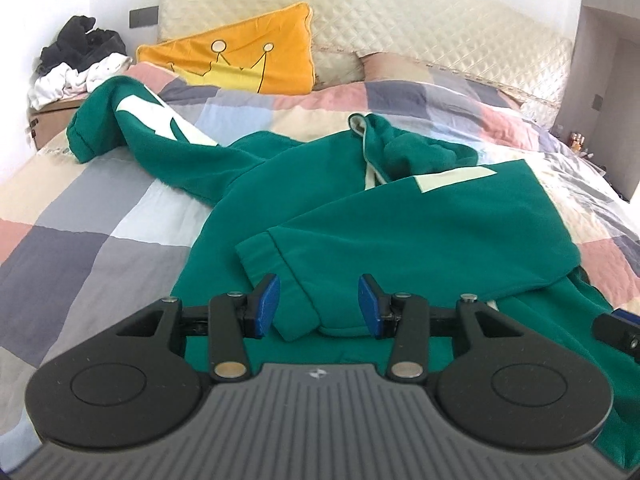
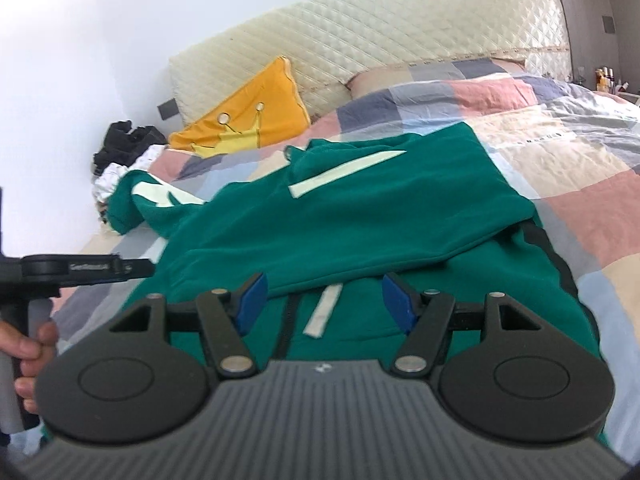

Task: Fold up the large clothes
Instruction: 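Open the right gripper and release the sleeve on the hoodie body, then grasp the other sleeve cuff with the left gripper and lift it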

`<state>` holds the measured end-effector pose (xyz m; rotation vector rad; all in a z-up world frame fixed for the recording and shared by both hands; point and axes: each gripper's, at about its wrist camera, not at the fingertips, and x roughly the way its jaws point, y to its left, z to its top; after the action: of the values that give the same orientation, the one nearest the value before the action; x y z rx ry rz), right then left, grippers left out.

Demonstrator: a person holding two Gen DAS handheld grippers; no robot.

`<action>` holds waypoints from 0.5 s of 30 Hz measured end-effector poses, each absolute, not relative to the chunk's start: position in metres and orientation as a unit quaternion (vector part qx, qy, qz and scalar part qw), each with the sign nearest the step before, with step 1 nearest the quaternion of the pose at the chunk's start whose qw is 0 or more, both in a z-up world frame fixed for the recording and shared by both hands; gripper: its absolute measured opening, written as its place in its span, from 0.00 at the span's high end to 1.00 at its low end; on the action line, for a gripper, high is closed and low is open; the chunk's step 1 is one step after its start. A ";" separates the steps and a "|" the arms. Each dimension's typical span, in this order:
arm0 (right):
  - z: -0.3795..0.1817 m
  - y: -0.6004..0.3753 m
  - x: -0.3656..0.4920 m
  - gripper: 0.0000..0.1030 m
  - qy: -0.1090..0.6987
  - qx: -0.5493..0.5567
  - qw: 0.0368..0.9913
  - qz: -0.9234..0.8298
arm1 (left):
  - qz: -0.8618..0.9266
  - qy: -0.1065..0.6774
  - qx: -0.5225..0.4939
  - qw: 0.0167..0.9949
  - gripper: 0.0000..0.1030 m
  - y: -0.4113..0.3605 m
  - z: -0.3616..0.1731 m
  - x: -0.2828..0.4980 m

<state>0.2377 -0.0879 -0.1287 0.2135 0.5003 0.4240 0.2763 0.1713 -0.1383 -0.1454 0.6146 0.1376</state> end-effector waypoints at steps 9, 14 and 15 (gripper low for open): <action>-0.149 -0.072 0.247 0.36 0.266 0.098 0.927 0.246 | 0.116 0.301 -0.096 0.942 0.52 0.216 -0.118 0.294; -0.162 -0.060 0.257 0.36 0.280 0.076 0.927 0.238 | 0.150 0.303 -0.034 0.940 0.52 0.296 -0.107 0.322; -0.163 -0.057 0.258 0.36 0.280 0.070 0.928 0.237 | 0.166 0.311 -0.027 0.935 0.52 0.319 -0.109 0.329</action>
<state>0.2577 -0.0567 -0.1632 0.1443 0.5736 0.4849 0.3294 0.3186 -0.1087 -0.0549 0.6356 0.3395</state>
